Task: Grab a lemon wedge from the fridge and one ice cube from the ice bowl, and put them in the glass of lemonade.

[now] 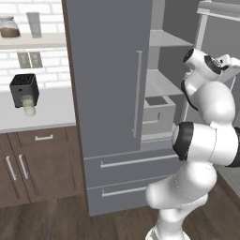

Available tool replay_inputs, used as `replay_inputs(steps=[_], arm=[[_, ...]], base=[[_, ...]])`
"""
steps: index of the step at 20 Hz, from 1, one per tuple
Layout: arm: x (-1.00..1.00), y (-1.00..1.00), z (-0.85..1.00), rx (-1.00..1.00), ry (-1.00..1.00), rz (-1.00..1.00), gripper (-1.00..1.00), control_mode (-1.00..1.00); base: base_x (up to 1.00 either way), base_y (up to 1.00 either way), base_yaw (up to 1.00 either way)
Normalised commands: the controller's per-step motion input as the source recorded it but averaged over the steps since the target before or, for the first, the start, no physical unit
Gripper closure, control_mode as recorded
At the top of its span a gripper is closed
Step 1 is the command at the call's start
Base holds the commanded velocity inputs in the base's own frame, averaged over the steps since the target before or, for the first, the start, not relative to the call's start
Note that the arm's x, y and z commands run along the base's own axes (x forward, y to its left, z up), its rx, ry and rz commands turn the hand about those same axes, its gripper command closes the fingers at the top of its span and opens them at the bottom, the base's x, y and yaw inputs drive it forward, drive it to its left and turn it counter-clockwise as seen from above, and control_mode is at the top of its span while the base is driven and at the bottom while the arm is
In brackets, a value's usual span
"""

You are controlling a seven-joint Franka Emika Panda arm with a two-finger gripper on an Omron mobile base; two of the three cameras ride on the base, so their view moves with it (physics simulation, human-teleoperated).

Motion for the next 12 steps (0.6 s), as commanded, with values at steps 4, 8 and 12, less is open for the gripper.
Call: replay_inputs(steps=[4,8,12], arm=[[-0.44,0.03,0.29,0.22,-0.3,-0.01,-1.0,-1.0],[-0.51,0.74,0.17,0.24,-0.38,0.03,-1.0,-1.0],[-0.34,0.96,0.17,0.19,-0.47,0.03,-1.0,-1.0]], base=[[0.0,0.0,0.0],[0.0,0.0,0.0],[0.0,0.0,0.0]])
